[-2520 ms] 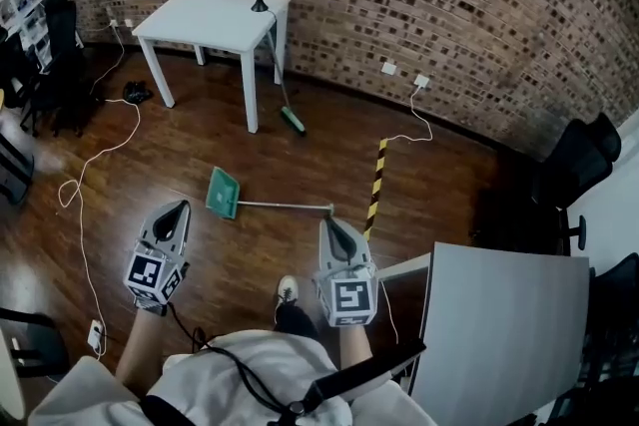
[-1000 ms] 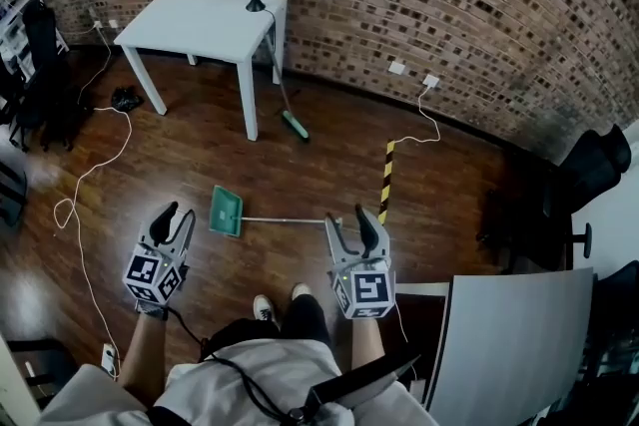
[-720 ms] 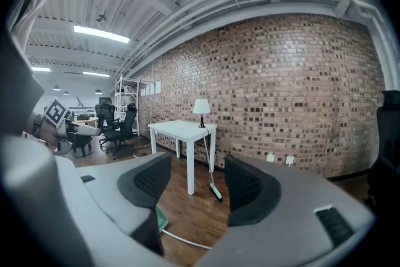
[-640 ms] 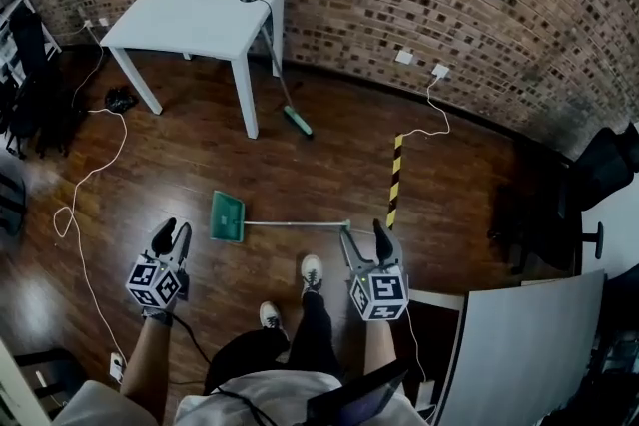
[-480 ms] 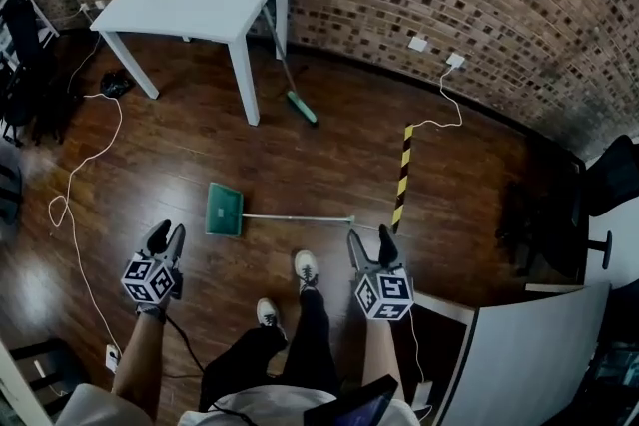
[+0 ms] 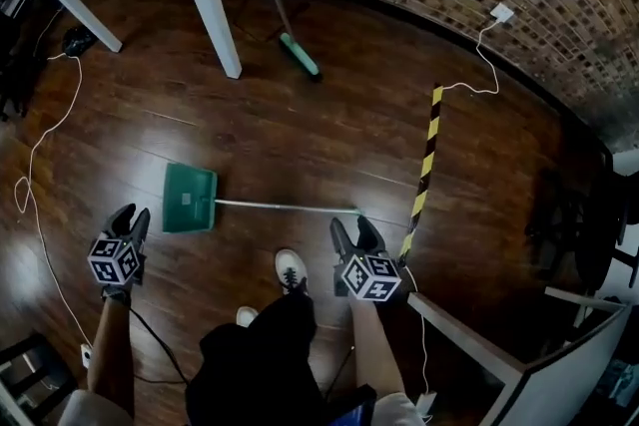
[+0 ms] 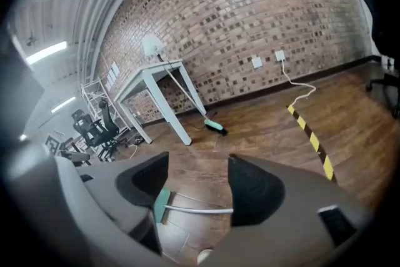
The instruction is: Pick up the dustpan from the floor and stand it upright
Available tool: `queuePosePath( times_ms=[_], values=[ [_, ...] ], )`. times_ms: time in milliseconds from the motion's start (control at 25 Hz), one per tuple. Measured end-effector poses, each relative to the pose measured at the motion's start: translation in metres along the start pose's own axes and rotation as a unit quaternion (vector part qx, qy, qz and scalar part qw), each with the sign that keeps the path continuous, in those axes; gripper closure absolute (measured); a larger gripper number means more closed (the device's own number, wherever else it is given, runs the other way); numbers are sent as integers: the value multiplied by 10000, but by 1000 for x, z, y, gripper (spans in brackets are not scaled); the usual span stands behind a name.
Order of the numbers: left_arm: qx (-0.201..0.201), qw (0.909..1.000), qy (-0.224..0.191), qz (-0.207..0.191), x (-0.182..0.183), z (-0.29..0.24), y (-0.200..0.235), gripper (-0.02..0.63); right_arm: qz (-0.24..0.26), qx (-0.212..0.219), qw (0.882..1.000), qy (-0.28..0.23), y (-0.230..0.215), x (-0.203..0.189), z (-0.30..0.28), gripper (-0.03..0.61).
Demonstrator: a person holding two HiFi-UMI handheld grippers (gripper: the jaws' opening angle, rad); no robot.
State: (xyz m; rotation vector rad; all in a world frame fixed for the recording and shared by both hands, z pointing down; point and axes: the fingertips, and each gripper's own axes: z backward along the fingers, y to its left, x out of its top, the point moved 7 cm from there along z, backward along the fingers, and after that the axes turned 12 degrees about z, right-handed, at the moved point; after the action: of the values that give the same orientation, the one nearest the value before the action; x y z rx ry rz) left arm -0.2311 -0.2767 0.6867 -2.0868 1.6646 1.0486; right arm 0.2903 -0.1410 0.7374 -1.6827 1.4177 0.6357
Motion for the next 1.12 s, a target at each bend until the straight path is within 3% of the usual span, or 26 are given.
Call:
queuePosePath(
  times_ms=[80,200,320,440,600,680,800,920,1120],
  values=[
    [-55,9997,156,-174,-15,-42,16,449,-352,17,9994,35,-19,-44,-40,272],
    [-227,9987,376,-249,-41,-92,38,449,-1309,-264,9910,-53,-51,-117,-80,272],
    [-16,9982,505,-316,-67,-121,62,448,-2360,-545,9698,-286,-78,-185,-101,272],
    [161,9981,492,-321,-86,-130,78,448,-2984,-627,9513,-457,-96,-240,-124,272],
    [291,9967,660,-368,-102,-138,86,448,-3674,-391,9252,-864,-108,-271,-159,252],
    [326,9964,699,-363,-105,-144,90,440,-3816,-147,9184,-1039,-109,-273,-173,252],
    [363,9945,866,-459,-110,-157,96,440,-3768,42,9198,-1096,-113,-275,-185,252],
    [452,9881,1355,-570,-121,-167,106,440,-3675,249,9225,-1154,-112,-273,-195,252],
    [211,9732,2267,-327,-150,-183,114,431,-3547,481,9266,-1150,-112,-279,-205,276]
  ],
)
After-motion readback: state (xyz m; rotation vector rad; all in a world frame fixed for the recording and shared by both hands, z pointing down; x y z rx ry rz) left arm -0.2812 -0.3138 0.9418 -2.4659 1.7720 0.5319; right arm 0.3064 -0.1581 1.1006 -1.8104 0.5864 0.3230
